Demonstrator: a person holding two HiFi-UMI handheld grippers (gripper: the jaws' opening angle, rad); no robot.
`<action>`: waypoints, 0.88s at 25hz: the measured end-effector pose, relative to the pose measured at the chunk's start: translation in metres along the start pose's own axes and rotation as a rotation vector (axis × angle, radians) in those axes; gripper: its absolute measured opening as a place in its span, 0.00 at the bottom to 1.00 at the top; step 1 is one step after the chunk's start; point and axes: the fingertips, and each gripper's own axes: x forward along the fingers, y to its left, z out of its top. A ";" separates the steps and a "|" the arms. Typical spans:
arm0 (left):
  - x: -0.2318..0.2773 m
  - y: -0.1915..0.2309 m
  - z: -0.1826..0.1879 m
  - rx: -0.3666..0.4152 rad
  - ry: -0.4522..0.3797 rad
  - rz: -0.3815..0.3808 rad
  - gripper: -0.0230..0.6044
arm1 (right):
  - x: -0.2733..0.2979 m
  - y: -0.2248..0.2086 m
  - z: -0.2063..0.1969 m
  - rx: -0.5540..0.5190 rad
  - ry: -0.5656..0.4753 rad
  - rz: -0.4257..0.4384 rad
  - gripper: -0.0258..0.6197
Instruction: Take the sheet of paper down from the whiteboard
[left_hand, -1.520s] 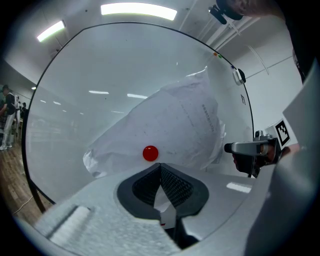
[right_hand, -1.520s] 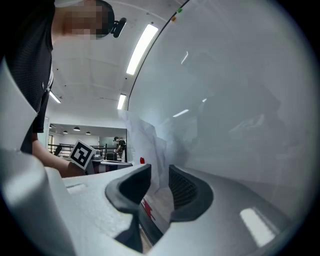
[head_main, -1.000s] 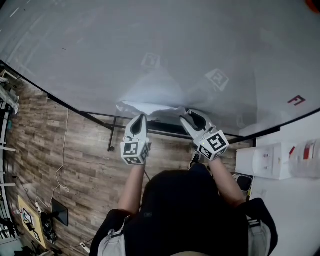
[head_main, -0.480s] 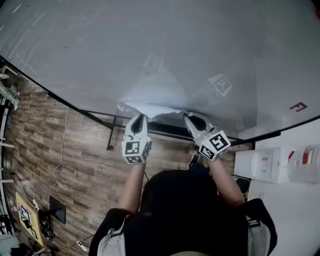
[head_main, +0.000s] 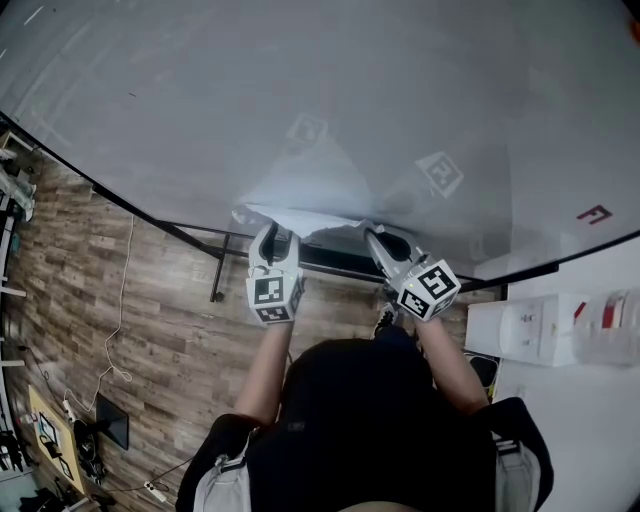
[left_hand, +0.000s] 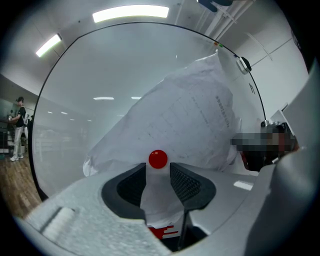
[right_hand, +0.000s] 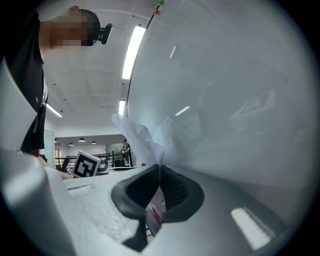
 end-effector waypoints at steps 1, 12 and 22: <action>0.001 0.000 0.001 -0.003 -0.004 0.003 0.26 | 0.000 0.000 0.000 0.007 -0.002 0.004 0.05; 0.008 0.001 0.006 -0.001 -0.005 0.041 0.26 | -0.002 0.004 -0.005 0.038 0.006 0.040 0.05; 0.012 0.004 0.009 -0.016 -0.015 0.049 0.25 | 0.000 0.000 -0.004 0.060 -0.009 0.047 0.05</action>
